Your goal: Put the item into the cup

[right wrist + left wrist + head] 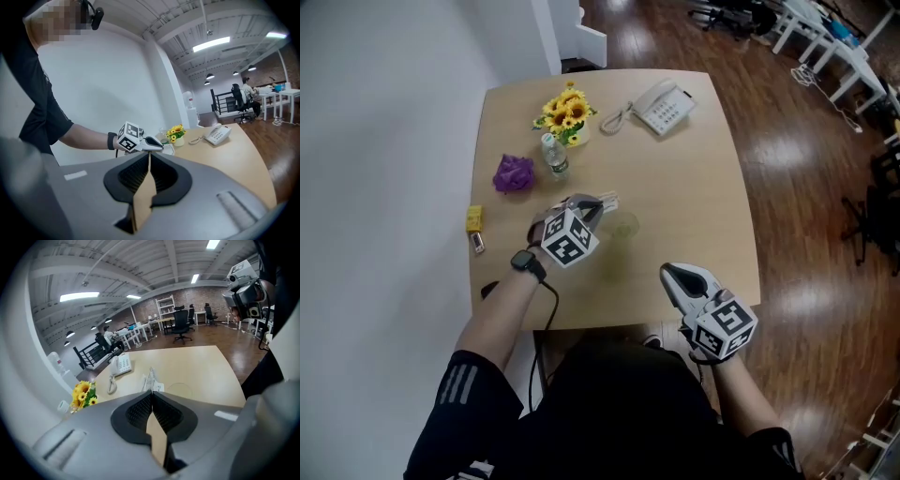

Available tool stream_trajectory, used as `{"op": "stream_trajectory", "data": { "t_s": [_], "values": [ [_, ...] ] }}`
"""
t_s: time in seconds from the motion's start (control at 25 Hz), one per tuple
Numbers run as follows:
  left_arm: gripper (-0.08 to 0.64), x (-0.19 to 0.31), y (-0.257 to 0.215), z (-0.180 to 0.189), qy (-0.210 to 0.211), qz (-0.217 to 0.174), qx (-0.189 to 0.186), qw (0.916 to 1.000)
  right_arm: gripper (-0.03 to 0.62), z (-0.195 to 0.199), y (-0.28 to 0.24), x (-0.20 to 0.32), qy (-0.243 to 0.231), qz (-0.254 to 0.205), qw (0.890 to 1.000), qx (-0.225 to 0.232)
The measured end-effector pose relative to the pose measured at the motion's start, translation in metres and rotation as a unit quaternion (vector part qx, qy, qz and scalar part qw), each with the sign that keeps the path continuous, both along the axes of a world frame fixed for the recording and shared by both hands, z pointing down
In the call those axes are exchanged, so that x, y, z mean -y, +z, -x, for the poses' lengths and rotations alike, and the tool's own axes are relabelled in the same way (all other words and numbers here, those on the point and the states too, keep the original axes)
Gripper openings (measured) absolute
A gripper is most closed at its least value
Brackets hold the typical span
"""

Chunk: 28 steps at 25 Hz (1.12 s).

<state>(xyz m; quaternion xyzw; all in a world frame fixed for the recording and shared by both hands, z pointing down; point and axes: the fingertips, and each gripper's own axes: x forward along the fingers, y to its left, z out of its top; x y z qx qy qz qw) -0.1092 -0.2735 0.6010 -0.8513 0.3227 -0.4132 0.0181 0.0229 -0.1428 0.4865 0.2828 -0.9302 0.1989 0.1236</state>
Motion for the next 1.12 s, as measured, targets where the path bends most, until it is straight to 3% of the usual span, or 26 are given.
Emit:
{"op": "stream_trajectory", "data": {
  "t_s": [0.32,0.6,1.12],
  "values": [
    [-0.002,-0.014,0.053,-0.061,0.074,0.057,0.045,0.9946,0.02,-0.032,0.008,-0.002,0.038,0.01,0.999,0.003],
    [-0.002,-0.026,0.077,-0.068,0.093,0.093,0.073,0.9886,0.02,-0.042,0.014,-0.004,0.052,0.019,0.998,0.006],
    [-0.002,-0.037,0.087,-0.072,0.108,0.136,0.082,0.9814,0.02,-0.035,0.017,-0.006,0.048,0.025,0.999,0.006]
  ]
}}
